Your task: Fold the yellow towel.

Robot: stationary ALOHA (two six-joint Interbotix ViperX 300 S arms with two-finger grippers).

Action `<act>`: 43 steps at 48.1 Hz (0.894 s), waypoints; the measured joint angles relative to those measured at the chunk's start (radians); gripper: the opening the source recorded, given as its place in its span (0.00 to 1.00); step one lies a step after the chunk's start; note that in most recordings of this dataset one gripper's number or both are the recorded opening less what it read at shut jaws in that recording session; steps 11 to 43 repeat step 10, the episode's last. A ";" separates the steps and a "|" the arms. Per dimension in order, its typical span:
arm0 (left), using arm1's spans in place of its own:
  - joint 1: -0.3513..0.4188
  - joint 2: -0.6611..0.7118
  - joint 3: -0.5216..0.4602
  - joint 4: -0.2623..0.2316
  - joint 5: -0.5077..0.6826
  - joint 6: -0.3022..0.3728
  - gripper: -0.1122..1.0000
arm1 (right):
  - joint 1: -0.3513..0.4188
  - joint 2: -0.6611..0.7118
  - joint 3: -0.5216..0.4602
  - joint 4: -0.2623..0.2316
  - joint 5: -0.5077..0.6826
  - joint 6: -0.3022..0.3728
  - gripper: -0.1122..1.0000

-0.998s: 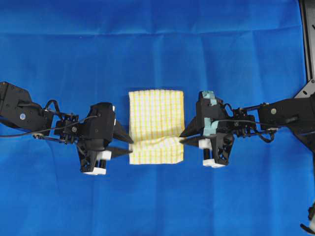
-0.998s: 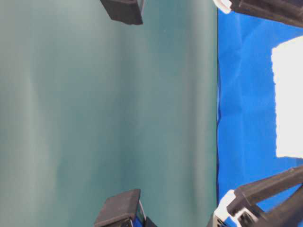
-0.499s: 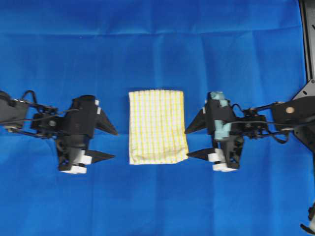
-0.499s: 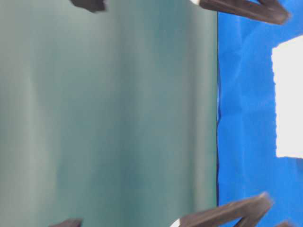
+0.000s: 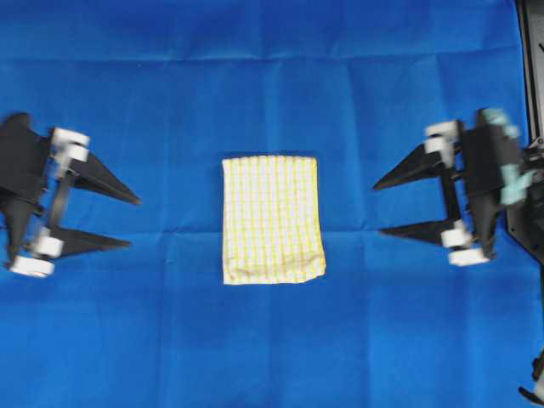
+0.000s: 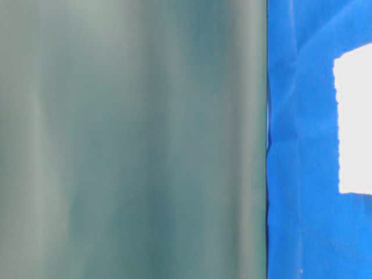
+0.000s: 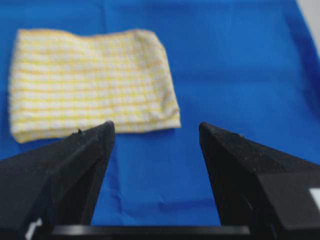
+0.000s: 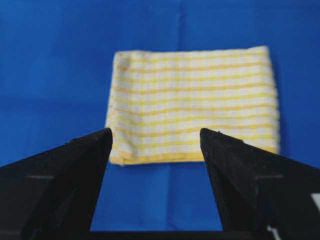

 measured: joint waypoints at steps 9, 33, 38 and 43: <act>0.032 -0.179 0.097 0.002 -0.002 0.011 0.65 | -0.037 -0.169 0.058 -0.035 0.063 0.000 0.73; 0.040 -0.206 0.112 0.002 -0.002 0.011 0.65 | -0.041 -0.190 0.069 -0.038 0.066 0.000 0.73; 0.040 -0.206 0.112 0.002 -0.002 0.011 0.65 | -0.041 -0.190 0.069 -0.038 0.066 0.000 0.73; 0.040 -0.206 0.112 0.002 -0.002 0.011 0.65 | -0.041 -0.190 0.069 -0.038 0.066 0.000 0.73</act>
